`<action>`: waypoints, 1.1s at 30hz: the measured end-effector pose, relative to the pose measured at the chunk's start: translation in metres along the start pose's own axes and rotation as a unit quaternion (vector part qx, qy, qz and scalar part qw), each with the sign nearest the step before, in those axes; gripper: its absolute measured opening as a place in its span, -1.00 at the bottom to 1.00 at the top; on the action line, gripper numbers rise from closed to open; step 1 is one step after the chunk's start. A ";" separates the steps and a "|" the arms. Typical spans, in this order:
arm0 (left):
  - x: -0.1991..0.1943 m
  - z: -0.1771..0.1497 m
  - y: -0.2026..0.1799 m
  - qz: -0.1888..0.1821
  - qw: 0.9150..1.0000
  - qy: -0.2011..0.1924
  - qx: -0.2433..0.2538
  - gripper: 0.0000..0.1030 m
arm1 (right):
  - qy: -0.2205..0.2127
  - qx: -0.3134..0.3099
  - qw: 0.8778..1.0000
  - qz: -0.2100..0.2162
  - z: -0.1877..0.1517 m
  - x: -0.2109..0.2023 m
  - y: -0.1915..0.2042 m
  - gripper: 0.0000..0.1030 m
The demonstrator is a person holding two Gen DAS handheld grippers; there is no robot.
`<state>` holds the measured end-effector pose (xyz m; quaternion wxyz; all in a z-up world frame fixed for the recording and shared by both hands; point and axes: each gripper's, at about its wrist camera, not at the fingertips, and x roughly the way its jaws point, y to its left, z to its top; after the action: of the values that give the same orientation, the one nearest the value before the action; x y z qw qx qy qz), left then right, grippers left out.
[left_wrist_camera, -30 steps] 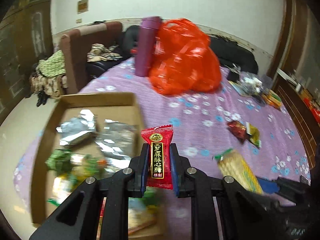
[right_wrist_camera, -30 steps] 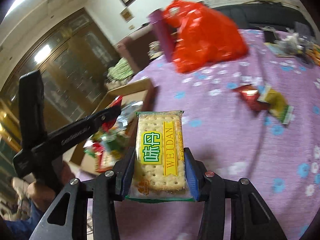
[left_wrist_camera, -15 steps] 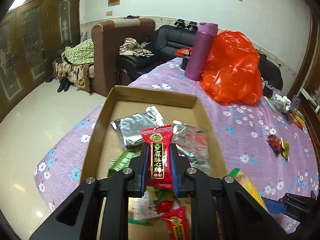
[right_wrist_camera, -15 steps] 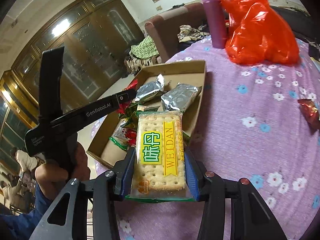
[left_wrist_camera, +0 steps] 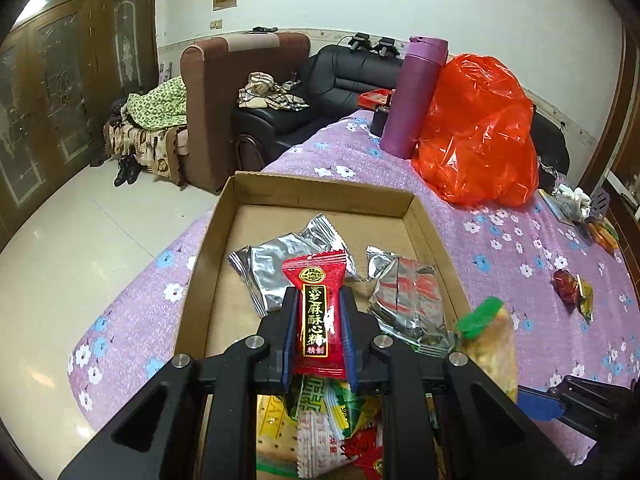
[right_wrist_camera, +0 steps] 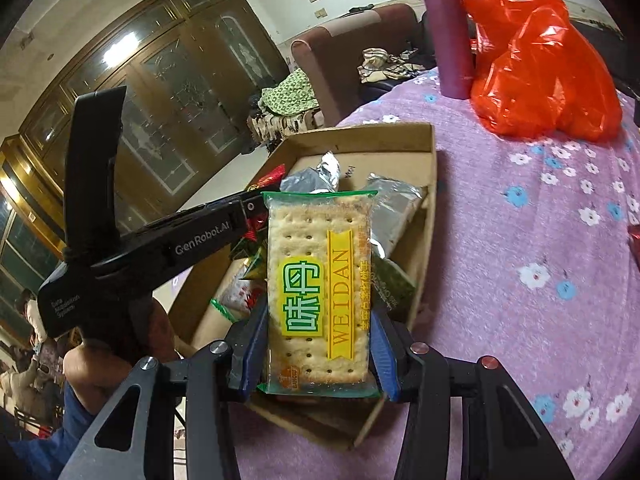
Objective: Organize snacks
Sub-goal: 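Open both grippers to drop the cracker pack and candy into the tray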
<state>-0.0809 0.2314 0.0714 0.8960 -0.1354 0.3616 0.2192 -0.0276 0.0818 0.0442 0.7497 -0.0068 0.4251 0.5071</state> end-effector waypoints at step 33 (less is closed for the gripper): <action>-0.019 0.015 0.002 -0.006 1.000 -0.029 -0.002 -0.28 | -0.027 -0.039 0.999 0.014 0.008 -0.012 0.021 0.02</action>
<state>-0.0852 0.2337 0.0953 0.9071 -0.1328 0.3346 0.2179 -0.0399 0.0866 0.0653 0.7528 -0.0161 0.3850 0.5337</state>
